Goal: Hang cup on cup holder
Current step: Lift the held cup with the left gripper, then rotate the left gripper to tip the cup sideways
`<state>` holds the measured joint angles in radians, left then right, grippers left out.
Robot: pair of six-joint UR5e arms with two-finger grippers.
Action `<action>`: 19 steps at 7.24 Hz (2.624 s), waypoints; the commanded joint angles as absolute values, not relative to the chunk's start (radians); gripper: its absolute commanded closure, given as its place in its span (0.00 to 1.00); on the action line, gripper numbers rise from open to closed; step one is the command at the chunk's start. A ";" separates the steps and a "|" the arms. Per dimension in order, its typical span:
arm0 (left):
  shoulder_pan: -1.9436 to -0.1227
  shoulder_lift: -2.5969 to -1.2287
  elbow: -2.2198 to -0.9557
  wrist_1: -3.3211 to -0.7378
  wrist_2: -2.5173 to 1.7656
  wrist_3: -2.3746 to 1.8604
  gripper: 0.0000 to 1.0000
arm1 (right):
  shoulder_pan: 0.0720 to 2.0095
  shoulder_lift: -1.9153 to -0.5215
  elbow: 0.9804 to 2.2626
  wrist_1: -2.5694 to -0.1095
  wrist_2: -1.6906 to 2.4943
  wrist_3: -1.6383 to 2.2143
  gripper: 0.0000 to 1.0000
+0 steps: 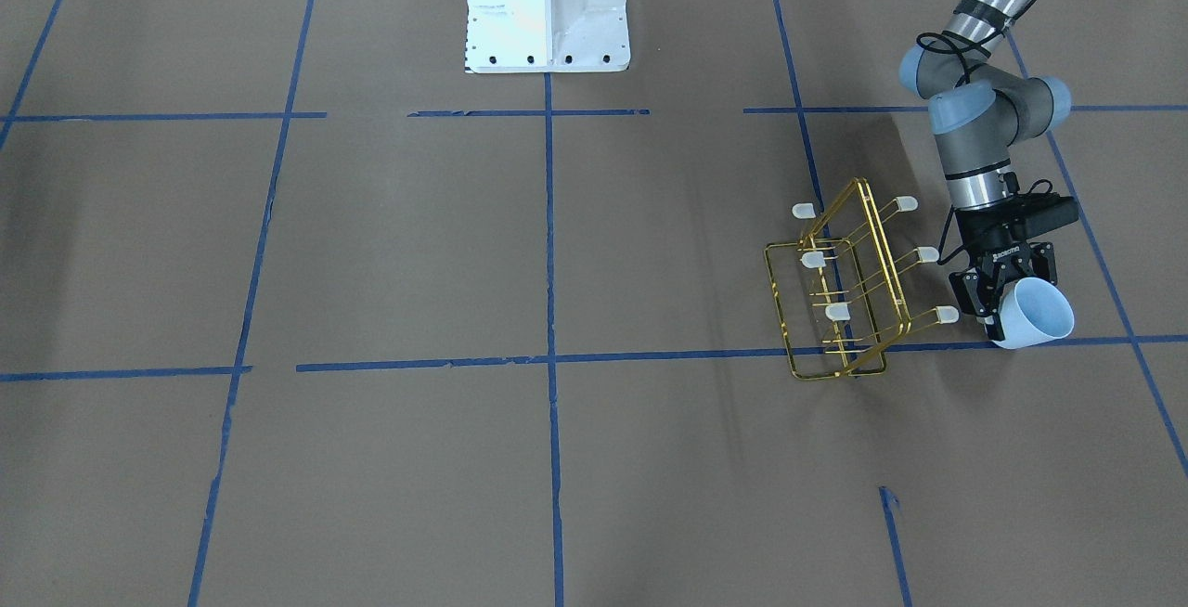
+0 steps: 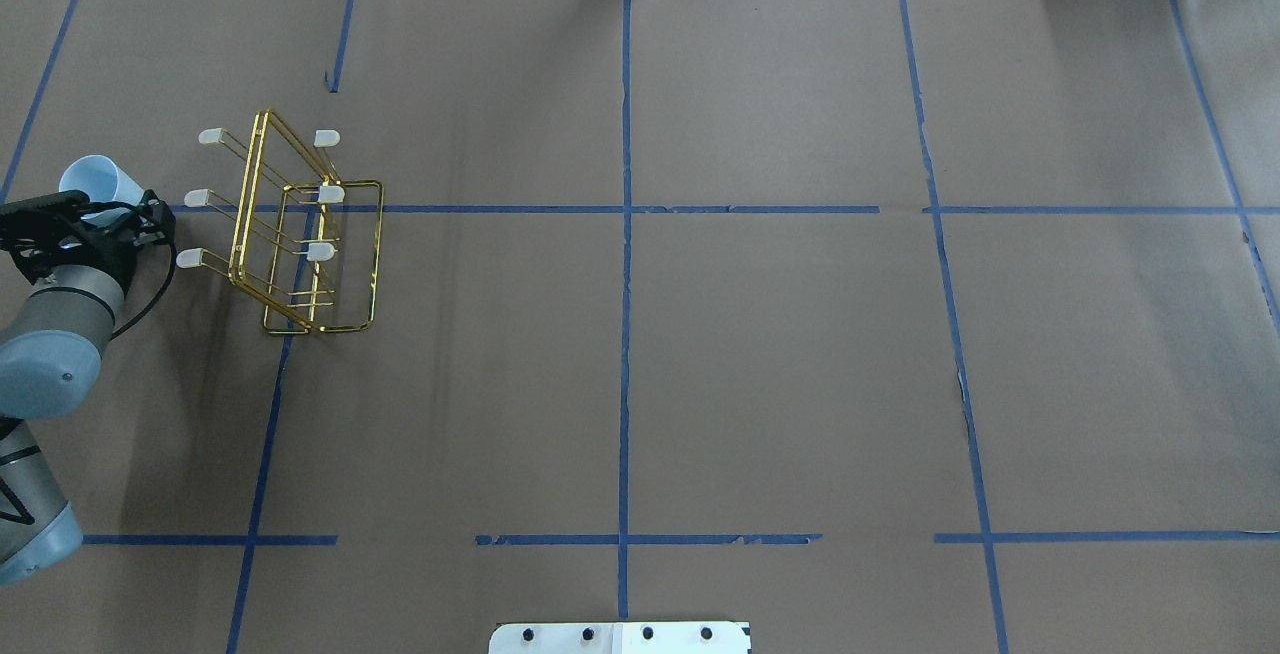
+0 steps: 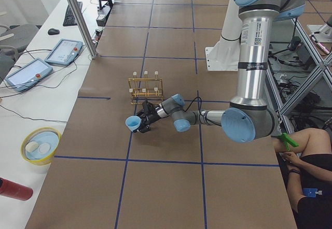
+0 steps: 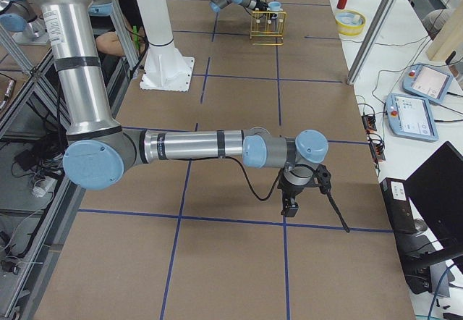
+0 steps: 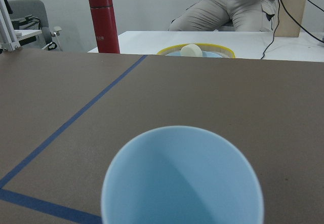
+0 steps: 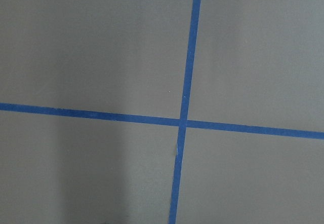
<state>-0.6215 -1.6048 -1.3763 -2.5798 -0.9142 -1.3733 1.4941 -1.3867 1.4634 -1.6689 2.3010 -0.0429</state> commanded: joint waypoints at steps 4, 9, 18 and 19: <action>-0.724 -1.418 -1.727 -2.598 -1.084 -1.201 1.00 | 1.494 -1.387 1.463 -1.667 2.301 -0.043 0.00; -0.750 -1.252 -1.928 -2.956 -1.227 -1.507 1.00 | 1.494 -1.387 1.463 -1.667 2.301 -0.043 0.00; -0.536 -1.235 -1.891 -3.361 -1.002 -2.731 1.00 | 1.494 -1.387 1.463 -1.667 2.301 -0.043 0.00; -0.487 -1.236 -1.873 -3.394 -0.923 -2.844 1.00 | 1.493 -1.387 1.463 -1.667 2.301 -0.043 0.00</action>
